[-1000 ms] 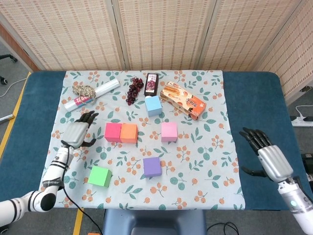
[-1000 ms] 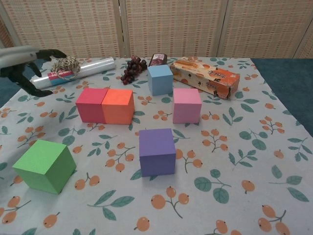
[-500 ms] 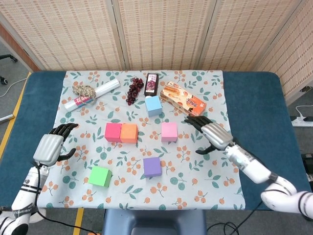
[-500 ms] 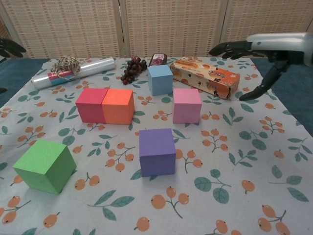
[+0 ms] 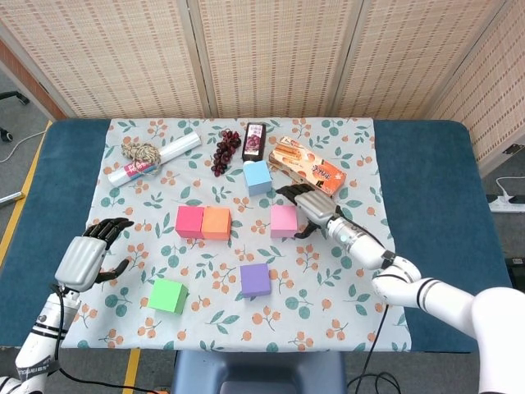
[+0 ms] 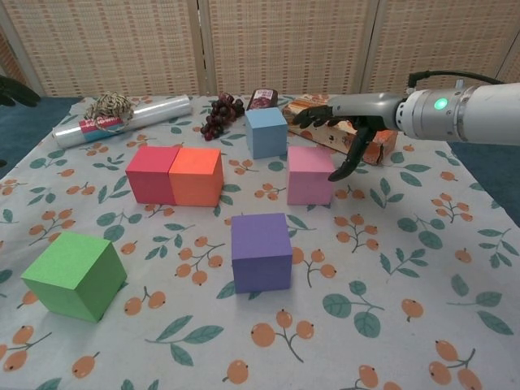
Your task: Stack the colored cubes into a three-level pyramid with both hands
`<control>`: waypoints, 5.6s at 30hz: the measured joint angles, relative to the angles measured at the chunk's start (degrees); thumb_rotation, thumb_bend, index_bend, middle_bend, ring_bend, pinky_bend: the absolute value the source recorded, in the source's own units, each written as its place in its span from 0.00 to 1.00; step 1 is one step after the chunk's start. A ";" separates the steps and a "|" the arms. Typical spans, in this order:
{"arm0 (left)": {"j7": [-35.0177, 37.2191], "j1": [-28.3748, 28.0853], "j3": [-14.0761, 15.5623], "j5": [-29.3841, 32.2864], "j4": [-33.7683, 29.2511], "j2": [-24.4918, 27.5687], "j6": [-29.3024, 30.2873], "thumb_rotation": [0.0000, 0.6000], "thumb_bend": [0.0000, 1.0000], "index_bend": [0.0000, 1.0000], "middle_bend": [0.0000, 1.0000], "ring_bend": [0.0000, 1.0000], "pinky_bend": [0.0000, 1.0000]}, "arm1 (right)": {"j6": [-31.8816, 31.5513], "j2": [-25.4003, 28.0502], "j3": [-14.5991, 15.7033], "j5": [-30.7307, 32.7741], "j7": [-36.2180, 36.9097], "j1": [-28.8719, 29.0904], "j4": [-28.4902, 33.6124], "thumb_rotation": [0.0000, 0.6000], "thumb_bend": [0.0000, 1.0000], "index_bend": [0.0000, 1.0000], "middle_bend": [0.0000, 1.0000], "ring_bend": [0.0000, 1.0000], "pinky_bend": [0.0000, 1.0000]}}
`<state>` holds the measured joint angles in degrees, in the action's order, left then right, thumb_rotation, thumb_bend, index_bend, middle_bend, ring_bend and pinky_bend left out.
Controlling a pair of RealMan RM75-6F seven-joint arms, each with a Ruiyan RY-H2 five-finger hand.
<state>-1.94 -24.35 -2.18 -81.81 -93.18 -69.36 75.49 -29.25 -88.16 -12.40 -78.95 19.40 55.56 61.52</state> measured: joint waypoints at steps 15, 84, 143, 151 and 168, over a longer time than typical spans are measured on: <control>1.90 0.46 -0.73 -1.48 0.65 -0.66 -1.12 1.00 0.31 0.19 0.17 0.17 0.27 | -0.04 -6.93 2.47 -1.70 5.60 1.61 -10.80 1.00 0.03 0.28 0.25 0.03 0.08; 6.35 0.92 -1.71 -4.08 4.10 -0.86 -3.25 1.00 0.31 0.17 0.17 0.17 0.28 | 4.09 -20.85 -3.48 6.21 2.92 11.88 -21.80 1.00 0.06 0.32 0.30 0.06 0.09; 6.03 0.68 -1.81 -4.35 3.89 -0.56 -3.80 1.00 0.31 0.15 0.17 0.16 0.27 | 4.12 -18.19 -2.60 4.52 3.15 11.37 -18.25 1.00 0.06 0.00 0.02 0.00 0.00; 5.17 0.84 -1.66 -4.65 3.26 -0.23 -3.50 1.00 0.31 0.15 0.17 0.16 0.27 | 2.97 -8.94 -1.99 5.23 -1.25 9.16 -6.41 1.00 0.06 0.00 0.02 0.00 0.00; 3.63 0.56 -1.60 -4.59 1.76 -0.26 -3.94 1.00 0.31 0.15 0.17 0.16 0.27 | 8.56 1.66 1.16 16.27 -6.49 6.49 9.72 1.00 0.06 0.00 0.07 0.00 0.00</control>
<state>1.70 -23.78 -3.78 -86.40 -91.42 -69.62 71.55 -20.69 -86.50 -11.24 -62.68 12.90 62.04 71.24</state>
